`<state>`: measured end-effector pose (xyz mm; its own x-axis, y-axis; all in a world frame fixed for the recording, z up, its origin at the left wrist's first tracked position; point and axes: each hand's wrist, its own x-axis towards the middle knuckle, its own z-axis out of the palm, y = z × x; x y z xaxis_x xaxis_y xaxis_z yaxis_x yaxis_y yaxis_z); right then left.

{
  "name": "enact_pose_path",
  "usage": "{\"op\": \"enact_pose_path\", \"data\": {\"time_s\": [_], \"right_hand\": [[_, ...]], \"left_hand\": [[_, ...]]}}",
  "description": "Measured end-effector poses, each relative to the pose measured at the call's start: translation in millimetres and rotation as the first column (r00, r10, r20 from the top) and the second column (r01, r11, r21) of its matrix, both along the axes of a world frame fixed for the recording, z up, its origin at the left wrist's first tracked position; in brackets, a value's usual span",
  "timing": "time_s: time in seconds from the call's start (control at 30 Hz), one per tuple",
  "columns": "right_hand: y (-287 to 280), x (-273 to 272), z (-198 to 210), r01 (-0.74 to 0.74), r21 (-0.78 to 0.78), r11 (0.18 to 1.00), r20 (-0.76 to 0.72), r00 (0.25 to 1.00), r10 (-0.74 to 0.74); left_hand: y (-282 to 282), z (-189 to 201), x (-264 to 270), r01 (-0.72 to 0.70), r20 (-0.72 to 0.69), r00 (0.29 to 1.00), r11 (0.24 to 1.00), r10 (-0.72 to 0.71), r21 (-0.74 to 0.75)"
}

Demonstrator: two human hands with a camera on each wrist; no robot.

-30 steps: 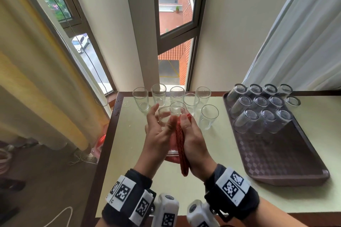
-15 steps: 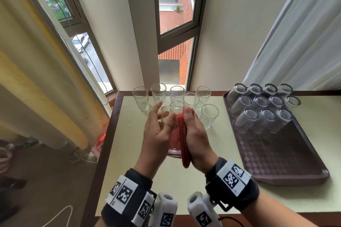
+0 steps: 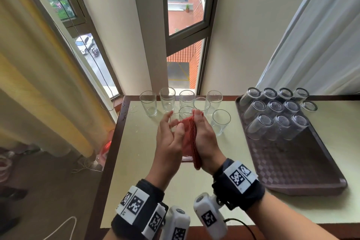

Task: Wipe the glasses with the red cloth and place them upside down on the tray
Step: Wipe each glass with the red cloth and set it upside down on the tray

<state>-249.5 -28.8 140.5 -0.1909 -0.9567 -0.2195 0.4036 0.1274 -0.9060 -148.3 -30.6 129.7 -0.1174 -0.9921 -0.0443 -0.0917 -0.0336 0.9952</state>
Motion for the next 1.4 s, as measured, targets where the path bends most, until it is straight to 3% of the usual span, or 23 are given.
{"op": "enact_pose_path", "data": {"time_s": [0.13,0.23,0.43,0.53,0.7,0.87,0.93,1.03,1.17,1.3,1.4], "right_hand": [[8.8,6.0,-2.9,-0.040,-0.014,0.999,-0.003,0.999,0.040],[18.0,12.8,-10.3,-0.090,-0.009,0.996,-0.020,0.996,0.090],[-1.5,-1.8,11.5,0.044,0.016,0.999,-0.016,0.999,-0.043],[5.2,6.5,11.4,0.042,0.011,0.999,-0.014,0.999,-0.042],[11.6,13.3,8.1,-0.004,-0.005,1.000,0.010,1.000,0.004],[2.4,3.8,20.4,0.053,0.057,0.997,0.047,0.997,-0.056],[8.4,1.2,13.8,0.009,0.073,0.997,0.090,0.996,-0.016],[15.6,-4.6,9.7,-0.052,0.134,0.990,0.222,0.975,0.021],[21.2,-10.5,-1.5,-0.170,0.300,0.939,0.428,0.903,0.027],[25.9,-22.6,-19.7,-0.228,0.248,0.942,0.641,0.768,0.017],[24.4,-32.4,-20.2,-0.149,0.210,0.966,0.625,0.780,-0.016]], "left_hand": [[-2.7,-1.1,0.9,-0.005,0.114,0.994,1.000,0.007,-0.019],[-6.5,-3.2,7.8,-0.036,0.097,0.995,0.999,0.037,-0.018],[-1.0,5.4,1.8,0.102,0.116,0.989,0.994,-0.096,-0.043],[-7.5,12.2,-0.7,0.058,0.173,0.984,0.996,-0.046,-0.067],[-7.6,9.7,5.7,-0.023,0.061,0.998,0.994,0.029,-0.104],[-1.0,3.9,-2.1,0.037,0.093,0.995,0.997,-0.030,-0.070],[-4.2,6.1,1.6,0.072,0.120,0.990,0.997,-0.070,-0.018],[-7.7,5.3,10.2,0.082,0.007,0.997,0.993,-0.083,0.085],[-7.5,11.1,13.2,0.070,-0.046,0.997,0.995,-0.067,0.068],[-5.2,15.8,12.6,0.135,-0.101,0.986,0.990,-0.131,0.040],[-6.5,11.8,18.6,0.225,-0.022,0.974,0.974,-0.224,0.037]]}}
